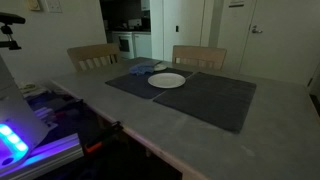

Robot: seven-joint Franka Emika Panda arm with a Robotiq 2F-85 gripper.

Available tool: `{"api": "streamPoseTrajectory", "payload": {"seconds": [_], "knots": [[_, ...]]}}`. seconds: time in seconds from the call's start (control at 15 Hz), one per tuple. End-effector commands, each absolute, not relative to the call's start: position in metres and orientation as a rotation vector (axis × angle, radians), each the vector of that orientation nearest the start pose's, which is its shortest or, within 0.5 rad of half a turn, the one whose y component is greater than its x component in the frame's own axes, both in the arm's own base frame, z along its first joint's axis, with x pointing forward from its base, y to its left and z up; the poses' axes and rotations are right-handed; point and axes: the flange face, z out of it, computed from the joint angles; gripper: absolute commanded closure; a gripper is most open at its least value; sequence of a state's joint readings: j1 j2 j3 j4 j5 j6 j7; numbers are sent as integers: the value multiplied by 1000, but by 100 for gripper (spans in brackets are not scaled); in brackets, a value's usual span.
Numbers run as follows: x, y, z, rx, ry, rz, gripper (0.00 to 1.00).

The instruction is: Use the blue cloth to wipe the plate

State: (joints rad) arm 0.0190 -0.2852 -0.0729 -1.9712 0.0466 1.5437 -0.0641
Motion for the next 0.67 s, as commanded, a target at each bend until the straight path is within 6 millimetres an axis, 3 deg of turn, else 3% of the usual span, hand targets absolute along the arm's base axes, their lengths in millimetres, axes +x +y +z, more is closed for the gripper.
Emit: {"api": "streamPoseTrajectory", "payload": {"seconds": [0.0, 0.6], "knots": [[453, -23, 579, -3059, -19, 214, 0], [454, -17, 581, -3067, -36, 216, 0]]}}
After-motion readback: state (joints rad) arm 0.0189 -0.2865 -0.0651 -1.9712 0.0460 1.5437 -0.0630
